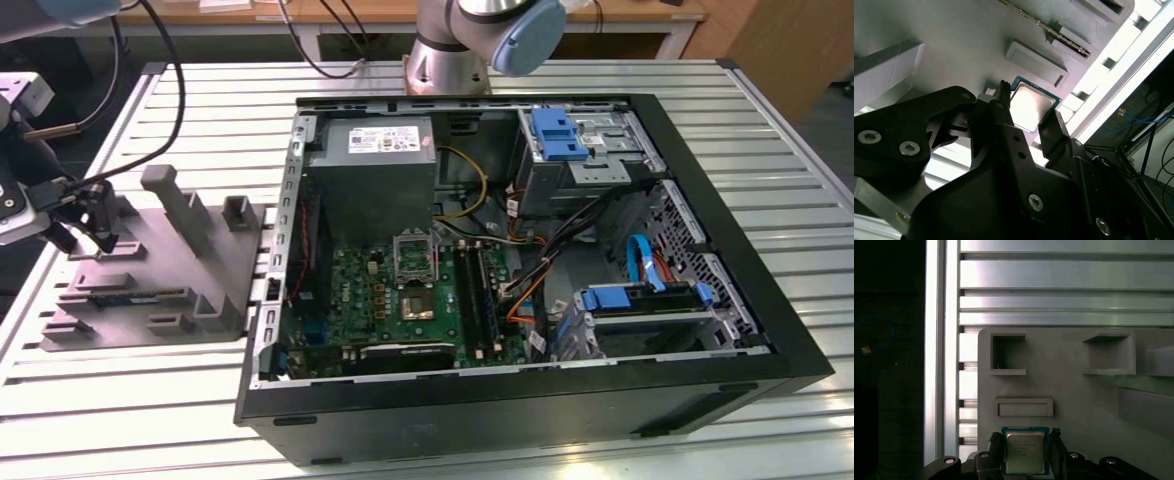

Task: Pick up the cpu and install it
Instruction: 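Pick up the cpu and move it towards the insertion slot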

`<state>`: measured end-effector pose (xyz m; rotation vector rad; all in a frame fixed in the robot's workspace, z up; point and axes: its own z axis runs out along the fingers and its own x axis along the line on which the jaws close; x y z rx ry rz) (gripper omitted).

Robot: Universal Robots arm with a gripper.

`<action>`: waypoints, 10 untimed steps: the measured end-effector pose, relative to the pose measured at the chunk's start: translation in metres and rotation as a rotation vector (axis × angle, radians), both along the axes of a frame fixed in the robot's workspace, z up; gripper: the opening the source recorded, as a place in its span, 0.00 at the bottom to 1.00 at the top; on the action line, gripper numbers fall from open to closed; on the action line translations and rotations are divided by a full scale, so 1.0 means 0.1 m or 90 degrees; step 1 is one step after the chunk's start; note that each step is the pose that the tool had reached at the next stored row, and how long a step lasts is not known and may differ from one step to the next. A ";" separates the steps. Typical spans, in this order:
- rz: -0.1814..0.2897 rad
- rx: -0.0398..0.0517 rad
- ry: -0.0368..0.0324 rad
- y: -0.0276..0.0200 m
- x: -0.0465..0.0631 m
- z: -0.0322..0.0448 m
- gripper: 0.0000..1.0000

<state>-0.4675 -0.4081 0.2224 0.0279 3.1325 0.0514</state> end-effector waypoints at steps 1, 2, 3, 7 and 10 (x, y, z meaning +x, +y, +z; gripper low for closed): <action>0.000 0.0000 0.0000 0.000 0.00 0.002 0.47; 0.000 0.0000 0.0000 0.000 0.00 0.004 0.47; 0.000 0.0000 -0.0001 0.000 0.00 0.007 0.47; 0.000 -0.0002 0.0000 0.000 0.00 0.022 0.47; 0.000 -0.0003 0.0001 0.000 0.00 0.039 0.47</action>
